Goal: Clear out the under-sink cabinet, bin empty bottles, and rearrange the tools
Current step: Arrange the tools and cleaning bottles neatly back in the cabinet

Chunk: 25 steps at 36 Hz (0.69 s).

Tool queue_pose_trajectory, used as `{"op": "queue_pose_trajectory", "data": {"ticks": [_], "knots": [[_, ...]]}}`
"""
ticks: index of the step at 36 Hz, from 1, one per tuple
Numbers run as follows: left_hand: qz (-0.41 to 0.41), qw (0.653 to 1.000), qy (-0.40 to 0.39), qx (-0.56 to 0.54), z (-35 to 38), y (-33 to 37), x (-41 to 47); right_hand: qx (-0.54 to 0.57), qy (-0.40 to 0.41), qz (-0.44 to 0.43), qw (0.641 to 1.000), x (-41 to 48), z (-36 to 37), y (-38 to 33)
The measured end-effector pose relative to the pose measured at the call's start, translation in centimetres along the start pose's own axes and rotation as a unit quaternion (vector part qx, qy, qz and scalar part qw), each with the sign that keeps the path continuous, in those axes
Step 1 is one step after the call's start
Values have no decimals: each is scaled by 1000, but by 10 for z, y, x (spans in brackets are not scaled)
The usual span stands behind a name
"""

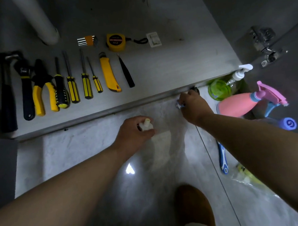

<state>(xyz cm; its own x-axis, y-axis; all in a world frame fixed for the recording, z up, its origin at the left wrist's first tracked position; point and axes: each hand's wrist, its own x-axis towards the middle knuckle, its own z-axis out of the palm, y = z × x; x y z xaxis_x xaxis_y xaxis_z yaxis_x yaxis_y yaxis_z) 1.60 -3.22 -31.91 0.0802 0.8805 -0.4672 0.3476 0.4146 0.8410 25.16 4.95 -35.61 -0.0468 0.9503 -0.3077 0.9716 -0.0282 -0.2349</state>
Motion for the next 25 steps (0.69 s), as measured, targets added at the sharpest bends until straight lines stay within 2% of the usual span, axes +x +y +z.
{"op": "queue_pose_trajectory", "data": {"ticks": [5, 10, 15, 20, 25], "knots": [[20, 999, -3, -25, -12, 13, 2, 16, -27, -11, 999, -33, 3, -14], [59, 997, -1, -51, -35, 39, 16, 132, -3, -82, 988, -57, -39, -39], [114, 989, 58, -68, -61, 55, 33, 161, 108, -97, 976, -11, -99, -73], [116, 987, 78, -73, -77, 53, 40, 144, 122, -83, 978, 48, -122, -105], [99, 989, 79, -72, -87, 59, 45, 82, 96, -101, 987, 85, -121, -141]]}}
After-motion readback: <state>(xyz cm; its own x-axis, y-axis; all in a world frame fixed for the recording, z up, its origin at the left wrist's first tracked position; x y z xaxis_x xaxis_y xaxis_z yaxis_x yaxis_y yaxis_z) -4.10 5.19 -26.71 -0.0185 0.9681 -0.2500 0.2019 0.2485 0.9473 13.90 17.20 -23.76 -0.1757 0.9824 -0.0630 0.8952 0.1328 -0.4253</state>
